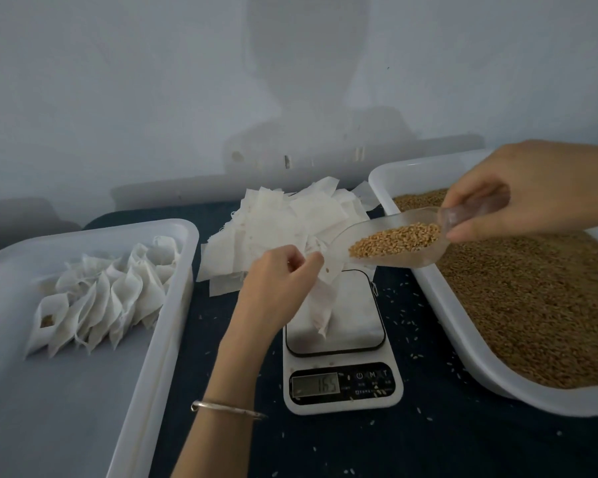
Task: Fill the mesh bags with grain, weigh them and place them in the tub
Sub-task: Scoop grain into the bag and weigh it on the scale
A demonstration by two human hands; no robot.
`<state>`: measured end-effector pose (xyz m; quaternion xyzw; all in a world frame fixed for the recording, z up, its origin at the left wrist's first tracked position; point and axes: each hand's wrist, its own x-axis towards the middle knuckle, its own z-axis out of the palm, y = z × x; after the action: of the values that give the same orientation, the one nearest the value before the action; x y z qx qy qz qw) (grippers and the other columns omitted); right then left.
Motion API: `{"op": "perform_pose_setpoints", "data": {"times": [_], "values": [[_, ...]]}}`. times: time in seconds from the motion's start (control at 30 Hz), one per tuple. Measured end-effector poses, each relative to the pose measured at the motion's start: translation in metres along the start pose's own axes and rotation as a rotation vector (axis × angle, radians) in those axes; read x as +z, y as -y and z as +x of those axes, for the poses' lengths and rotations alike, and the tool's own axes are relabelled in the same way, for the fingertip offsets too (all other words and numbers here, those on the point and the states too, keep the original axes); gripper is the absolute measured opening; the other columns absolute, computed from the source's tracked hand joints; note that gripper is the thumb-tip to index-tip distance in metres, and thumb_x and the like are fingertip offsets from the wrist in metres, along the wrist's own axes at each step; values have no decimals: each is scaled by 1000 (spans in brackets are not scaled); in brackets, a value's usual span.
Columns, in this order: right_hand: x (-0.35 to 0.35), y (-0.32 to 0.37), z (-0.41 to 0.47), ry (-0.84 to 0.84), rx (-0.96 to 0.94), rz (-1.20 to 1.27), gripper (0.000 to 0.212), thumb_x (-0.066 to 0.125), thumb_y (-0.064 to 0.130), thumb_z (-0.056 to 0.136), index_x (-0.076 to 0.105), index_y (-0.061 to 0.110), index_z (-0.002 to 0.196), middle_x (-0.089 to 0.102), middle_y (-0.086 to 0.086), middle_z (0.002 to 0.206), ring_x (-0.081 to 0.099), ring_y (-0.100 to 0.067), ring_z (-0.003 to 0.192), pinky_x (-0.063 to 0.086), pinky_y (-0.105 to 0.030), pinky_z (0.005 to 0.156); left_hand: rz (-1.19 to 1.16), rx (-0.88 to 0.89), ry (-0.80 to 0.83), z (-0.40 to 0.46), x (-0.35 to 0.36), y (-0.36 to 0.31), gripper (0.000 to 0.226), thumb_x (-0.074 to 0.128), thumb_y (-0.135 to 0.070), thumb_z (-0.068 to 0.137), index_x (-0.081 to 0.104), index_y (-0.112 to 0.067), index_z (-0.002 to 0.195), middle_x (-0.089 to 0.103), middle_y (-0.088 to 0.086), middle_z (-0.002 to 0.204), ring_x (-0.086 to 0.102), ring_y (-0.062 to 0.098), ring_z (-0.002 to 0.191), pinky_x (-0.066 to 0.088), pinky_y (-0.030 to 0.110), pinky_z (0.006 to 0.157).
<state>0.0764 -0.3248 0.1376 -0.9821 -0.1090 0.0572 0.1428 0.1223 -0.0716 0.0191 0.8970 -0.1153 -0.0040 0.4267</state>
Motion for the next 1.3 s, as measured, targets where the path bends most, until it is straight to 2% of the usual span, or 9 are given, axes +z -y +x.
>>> {"op": "perform_pose_setpoints", "data": {"times": [0.07,0.2,0.27,0.47,0.63,0.83,0.97,1.17,1.3], "values": [[-1,1,3,7,-4,-40,50,49,78,46,68,47,80,64,36,81,56,18,80,35,-10,71,-11,-16,19,3,2,1,29,52,-33,89,54,-11,70,51,-2,59,44,12,54,41,29,59],[-2,6,5,35,-11,-111,38,59,72,51,68,46,78,63,38,80,56,15,83,42,-16,76,-46,-9,31,4,3,4,27,50,-24,91,54,-8,70,49,-1,58,41,11,53,39,29,58],[-3,9,6,42,-16,-139,32,60,65,56,68,44,78,64,34,80,57,14,83,44,-17,78,-64,8,17,4,4,5,27,50,-23,91,53,-9,67,47,-2,56,38,8,49,37,25,54],[-8,19,7,42,-24,-202,29,61,63,61,67,43,81,65,26,84,58,6,86,49,-24,82,-96,35,10,1,7,3,30,51,-23,91,49,-15,61,43,-6,52,34,3,45,33,22,52],[-10,22,8,59,-52,-277,16,64,59,69,60,46,77,62,25,84,57,3,86,40,-12,69,-115,46,-1,1,8,0,33,52,-21,90,45,-17,58,40,-8,50,32,3,43,31,20,50],[-10,22,9,55,-49,-276,22,64,58,69,66,43,85,62,25,85,58,1,87,42,-16,69,-134,42,12,0,10,1,32,52,-22,92,49,-13,61,42,-3,53,32,4,45,31,22,51],[-10,22,8,71,-61,-273,18,63,59,71,63,45,82,61,27,85,56,3,85,40,-14,68,-128,36,11,1,11,2,33,51,-22,92,49,-15,60,42,-6,52,32,3,43,30,20,49],[-10,21,7,71,-67,-272,19,62,59,71,62,45,83,60,29,85,57,2,88,39,-13,67,-147,34,22,1,11,2,31,50,-22,93,54,-1,70,45,1,57,34,8,49,30,26,52],[-11,24,7,73,-70,-273,15,62,60,70,57,47,77,59,29,86,57,1,88,41,-17,67,-149,36,25,0,11,2,31,49,-22,93,52,-6,66,44,0,56,34,8,49,29,25,51]]}}
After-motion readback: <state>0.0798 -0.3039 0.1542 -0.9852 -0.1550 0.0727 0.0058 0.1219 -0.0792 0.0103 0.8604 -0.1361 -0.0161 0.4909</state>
